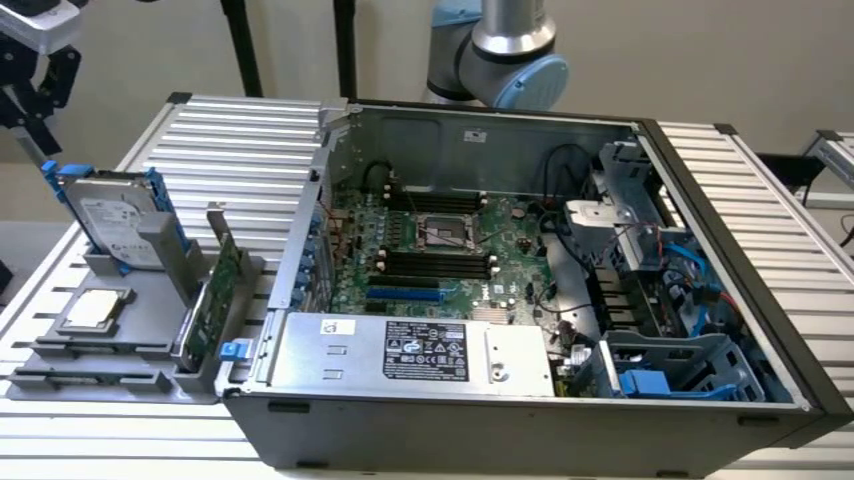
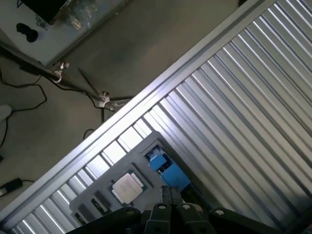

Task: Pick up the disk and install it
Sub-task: 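Pick up the disk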

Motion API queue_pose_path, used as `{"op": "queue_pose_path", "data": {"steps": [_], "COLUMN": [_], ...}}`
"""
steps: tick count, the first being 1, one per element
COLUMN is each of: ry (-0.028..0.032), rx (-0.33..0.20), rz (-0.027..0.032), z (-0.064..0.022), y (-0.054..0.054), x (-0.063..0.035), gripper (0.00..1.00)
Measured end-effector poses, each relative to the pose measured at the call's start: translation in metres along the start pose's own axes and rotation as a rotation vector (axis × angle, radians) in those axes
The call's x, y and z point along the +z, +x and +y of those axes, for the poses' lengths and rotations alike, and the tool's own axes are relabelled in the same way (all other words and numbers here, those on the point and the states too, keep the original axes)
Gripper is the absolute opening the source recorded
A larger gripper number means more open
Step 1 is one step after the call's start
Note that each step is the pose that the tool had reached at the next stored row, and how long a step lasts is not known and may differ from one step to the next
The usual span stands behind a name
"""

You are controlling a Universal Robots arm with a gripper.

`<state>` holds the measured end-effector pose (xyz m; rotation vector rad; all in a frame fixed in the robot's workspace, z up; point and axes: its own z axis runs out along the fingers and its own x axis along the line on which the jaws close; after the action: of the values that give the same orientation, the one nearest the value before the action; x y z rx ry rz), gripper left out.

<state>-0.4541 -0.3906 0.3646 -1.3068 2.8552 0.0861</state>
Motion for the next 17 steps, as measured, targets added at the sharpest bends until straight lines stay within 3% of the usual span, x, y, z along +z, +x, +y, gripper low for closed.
{"op": "queue_pose_path", "data": {"steps": [17], "ry": [-0.0071], "rx": [-0.308], "rz": [0.0154], "z": [0.0000], "y": [0.0000], "x": [0.0001], "gripper": [0.11]}}
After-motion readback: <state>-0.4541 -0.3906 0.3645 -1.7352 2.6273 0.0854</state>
